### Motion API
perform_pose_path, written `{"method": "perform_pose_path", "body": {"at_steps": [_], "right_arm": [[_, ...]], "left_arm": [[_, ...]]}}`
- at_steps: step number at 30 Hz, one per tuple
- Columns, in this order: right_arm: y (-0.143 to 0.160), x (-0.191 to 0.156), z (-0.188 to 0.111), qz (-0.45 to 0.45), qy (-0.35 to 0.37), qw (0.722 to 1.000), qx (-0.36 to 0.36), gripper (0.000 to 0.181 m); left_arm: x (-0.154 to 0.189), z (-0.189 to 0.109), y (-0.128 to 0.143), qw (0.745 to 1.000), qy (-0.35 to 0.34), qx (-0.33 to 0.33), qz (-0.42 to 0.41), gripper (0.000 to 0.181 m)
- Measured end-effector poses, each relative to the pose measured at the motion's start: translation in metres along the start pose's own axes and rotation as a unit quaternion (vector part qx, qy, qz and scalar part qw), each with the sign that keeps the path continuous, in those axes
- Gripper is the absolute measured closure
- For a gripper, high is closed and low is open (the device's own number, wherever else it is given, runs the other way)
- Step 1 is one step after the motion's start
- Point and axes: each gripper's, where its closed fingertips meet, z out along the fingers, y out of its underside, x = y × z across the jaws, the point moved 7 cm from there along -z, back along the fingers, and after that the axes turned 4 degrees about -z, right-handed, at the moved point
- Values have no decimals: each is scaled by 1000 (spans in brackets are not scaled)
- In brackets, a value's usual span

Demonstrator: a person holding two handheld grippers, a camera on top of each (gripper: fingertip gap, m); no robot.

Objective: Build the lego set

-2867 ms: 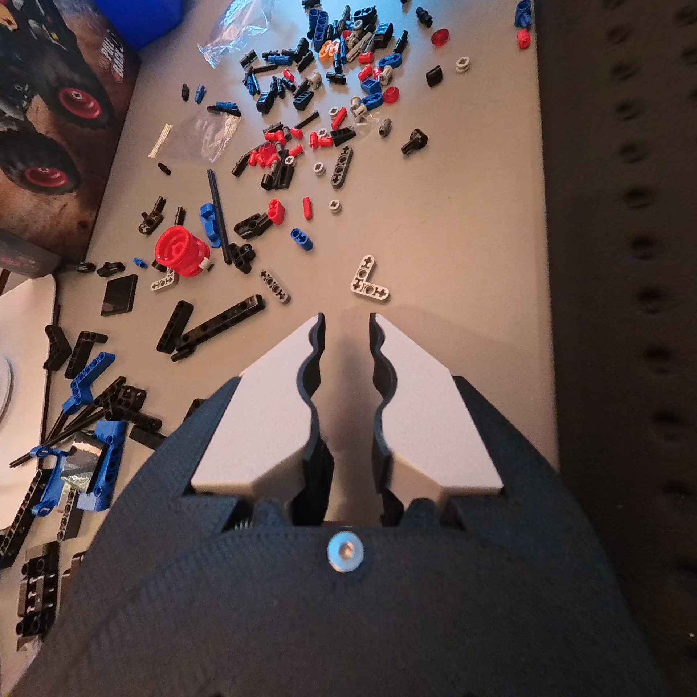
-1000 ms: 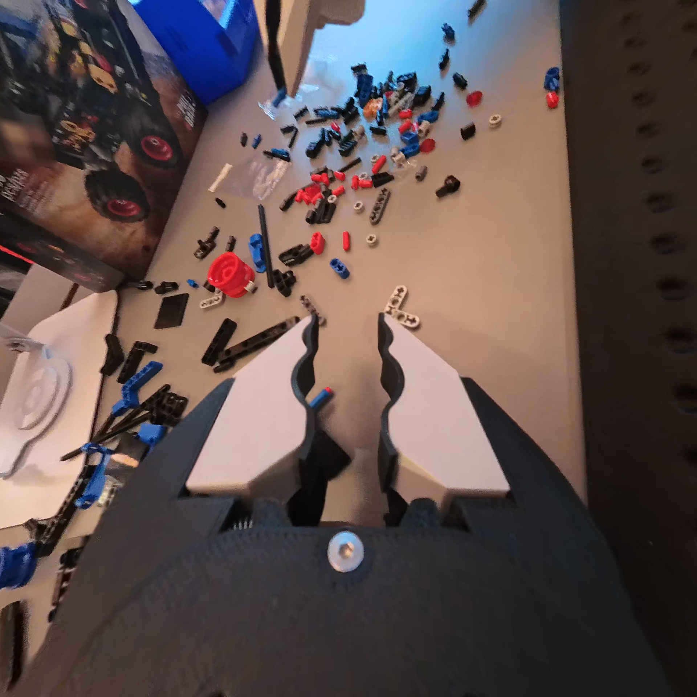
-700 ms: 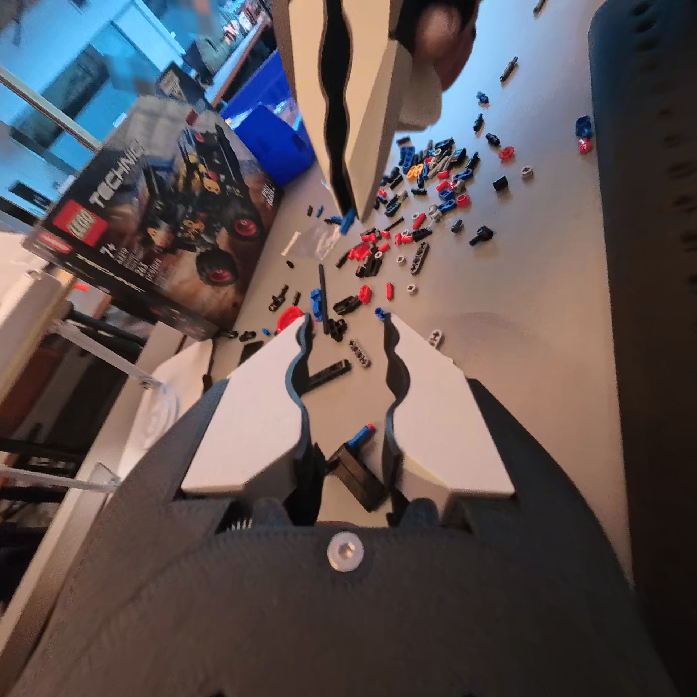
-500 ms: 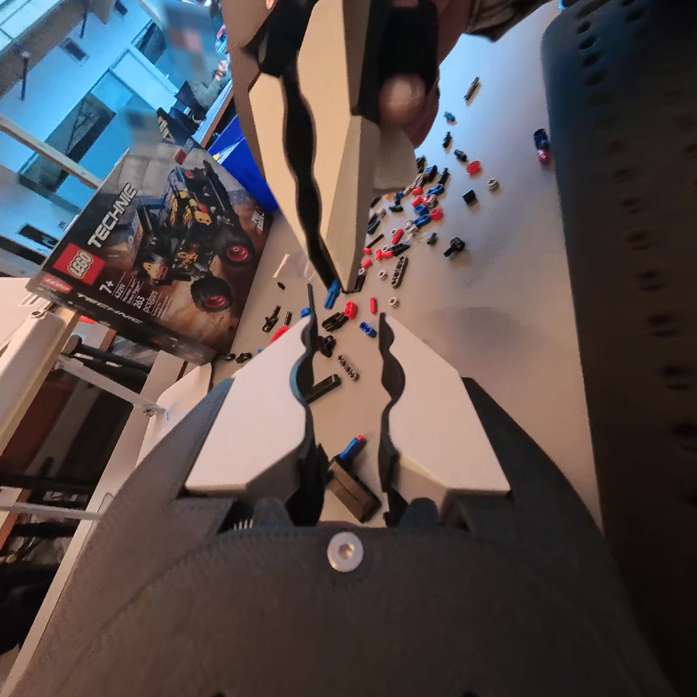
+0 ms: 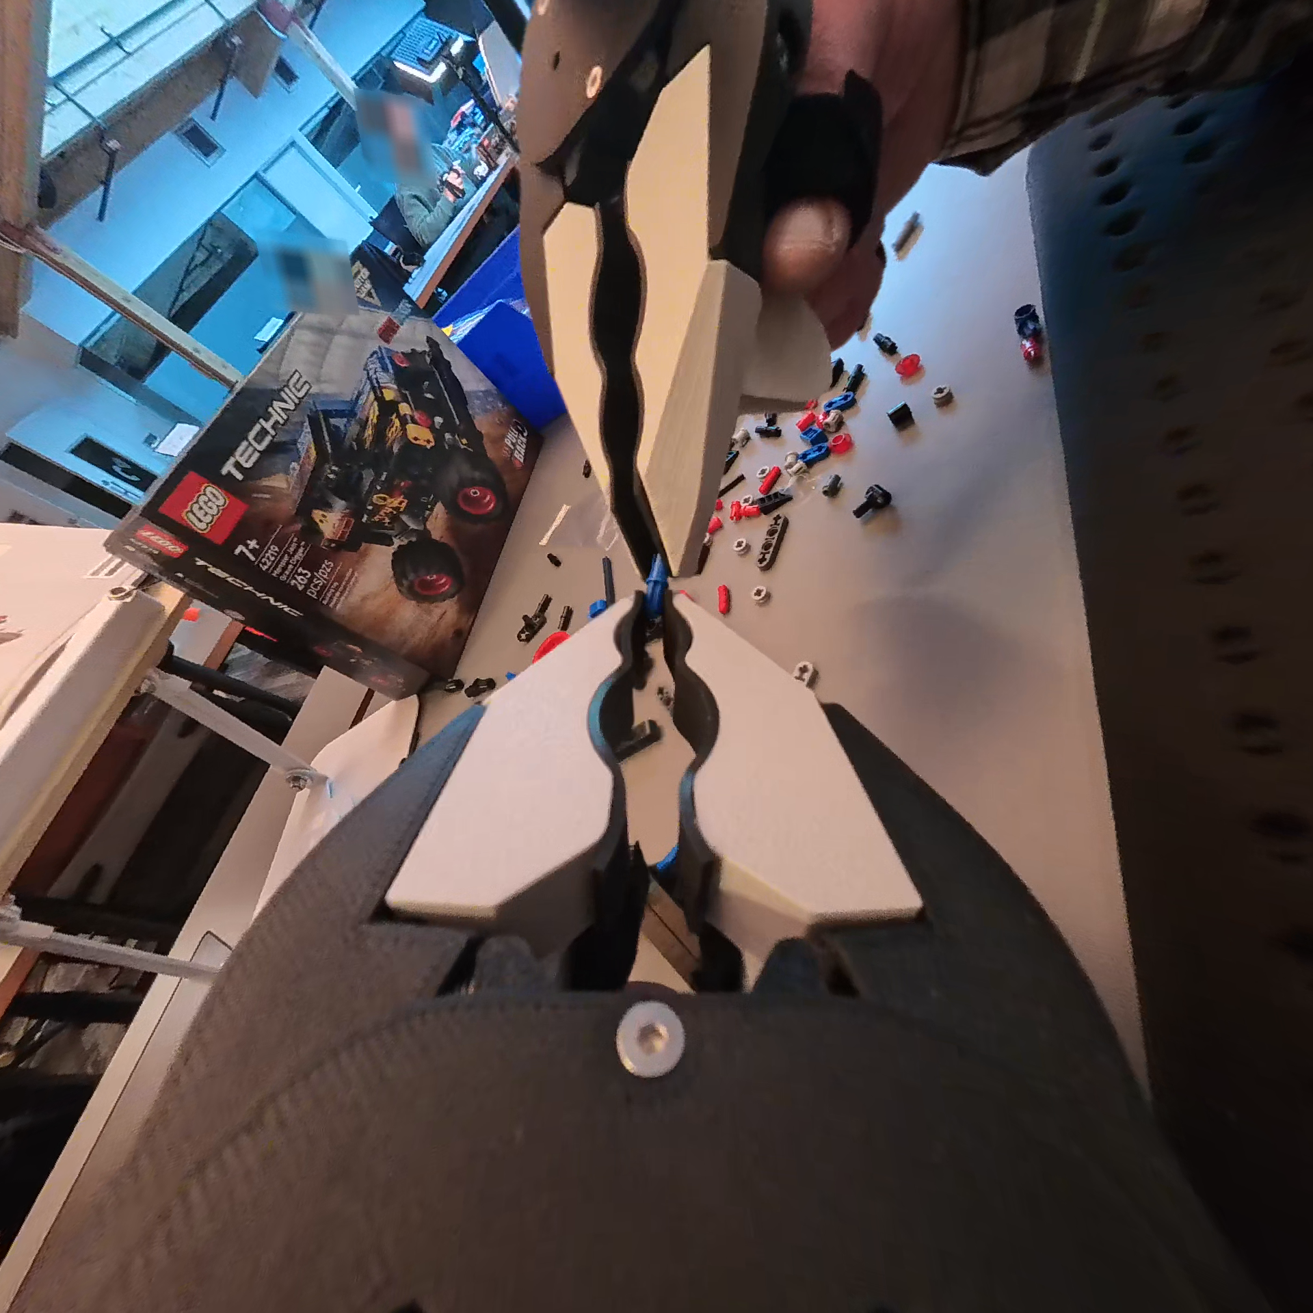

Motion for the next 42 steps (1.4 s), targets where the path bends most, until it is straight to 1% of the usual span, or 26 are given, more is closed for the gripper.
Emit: {"method": "perform_pose_path", "body": {"at_steps": [2, 4, 7, 9, 13, 16, 26, 42], "right_arm": [[1, 0, -1, 2, 3, 1000, 1, 180], [2, 1, -2, 7, 5, 1000, 3, 180], [4, 1, -3, 12, 3, 1000, 3, 180], [5, 1, -4, 13, 2, 1000, 1, 180], [5, 1, -5, 20, 2, 1000, 6, 180], [8, 0, -4, 27, 5, 1000, 8, 179], [10, 0, -5, 65, 17, 996, 64, 180], [8, -2, -7, 65, 37, 993, 96, 180]], "left_arm": [[-1, -1, 0, 1000, -7, 1, 1, 176], [-3, -2, 0, 1000, -15, 3, 2, 166], [-3, -4, -1, 1000, -21, 6, 11, 162], [-2, -5, -2, 999, -27, 10, 26, 164], [3, -5, -4, 997, -32, 4, 69, 180], [6, -5, -3, 995, -32, -8, 91, 180], [3, -5, -3, 998, -25, -2, 50, 181], [1, -1, -5, 1000, -14, 8, 11, 181]]}}
